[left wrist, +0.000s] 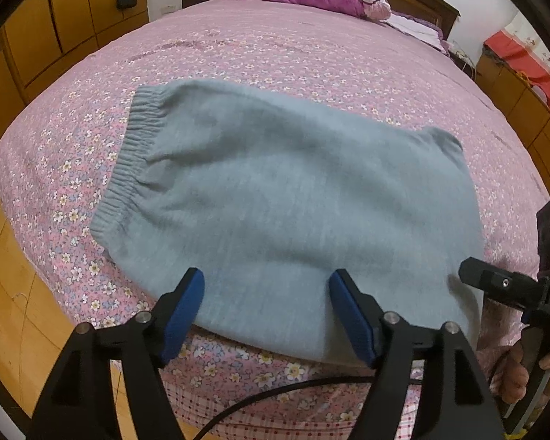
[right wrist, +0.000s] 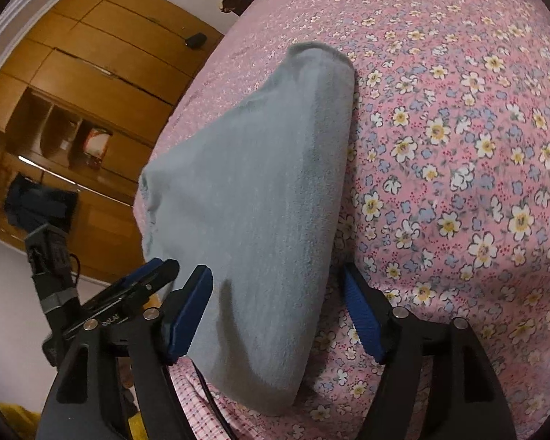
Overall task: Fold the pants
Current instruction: 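Grasp the folded pants end with the right tool and lift it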
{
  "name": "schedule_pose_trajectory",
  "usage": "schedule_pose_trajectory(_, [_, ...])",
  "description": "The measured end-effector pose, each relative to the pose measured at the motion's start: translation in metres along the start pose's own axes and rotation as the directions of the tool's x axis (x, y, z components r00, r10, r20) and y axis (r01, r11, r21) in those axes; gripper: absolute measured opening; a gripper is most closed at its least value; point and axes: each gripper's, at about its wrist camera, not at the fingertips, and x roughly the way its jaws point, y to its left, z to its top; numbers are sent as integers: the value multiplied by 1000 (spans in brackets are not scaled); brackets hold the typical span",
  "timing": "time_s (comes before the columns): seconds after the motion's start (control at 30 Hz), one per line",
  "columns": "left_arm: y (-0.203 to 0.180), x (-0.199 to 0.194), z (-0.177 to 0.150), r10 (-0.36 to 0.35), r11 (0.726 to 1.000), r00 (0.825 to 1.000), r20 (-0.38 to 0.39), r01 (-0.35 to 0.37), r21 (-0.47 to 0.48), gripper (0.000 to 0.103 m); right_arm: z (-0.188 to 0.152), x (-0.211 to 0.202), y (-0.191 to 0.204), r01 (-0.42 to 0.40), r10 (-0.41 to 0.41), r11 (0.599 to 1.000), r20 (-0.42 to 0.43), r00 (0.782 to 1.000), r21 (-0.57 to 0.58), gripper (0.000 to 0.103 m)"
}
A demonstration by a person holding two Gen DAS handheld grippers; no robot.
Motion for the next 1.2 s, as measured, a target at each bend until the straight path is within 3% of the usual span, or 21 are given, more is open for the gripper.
schedule_pose_trajectory(0.07, [-1, -1, 0, 4, 1000, 1000, -3, -4, 3, 75, -1, -3, -5, -15, 15, 1000, -1, 1000, 20, 60])
schedule_pose_trajectory(0.13, [-1, -3, 0, 7, 1000, 1000, -4, -7, 7, 75, -2, -6, -10, -26, 27, 999, -19, 999, 37, 48])
schedule_pose_trajectory(0.57, [1, -20, -6, 38, 999, 999, 33, -39, 31, 75, 0, -15, 4, 4, -4, 1000, 0, 1000, -3, 31])
schedule_pose_trajectory(0.73, [1, -28, -6, 35, 999, 998, 58, -37, 40, 75, 1, -27, 11, 3, -2, 999, 29, 1000, -46, 13])
schedule_pose_trajectory(1.0, [1, -35, -7, 33, 999, 996, 77, -36, 39, 75, 4, -47, 41, 18, -2, 985, 91, 996, -172, 7])
schedule_pose_trajectory(1.2, [4, -32, -9, 50, 998, 996, 72, -53, 37, 75, 10, -53, 50, -14, 31, 984, 97, 995, -178, 7])
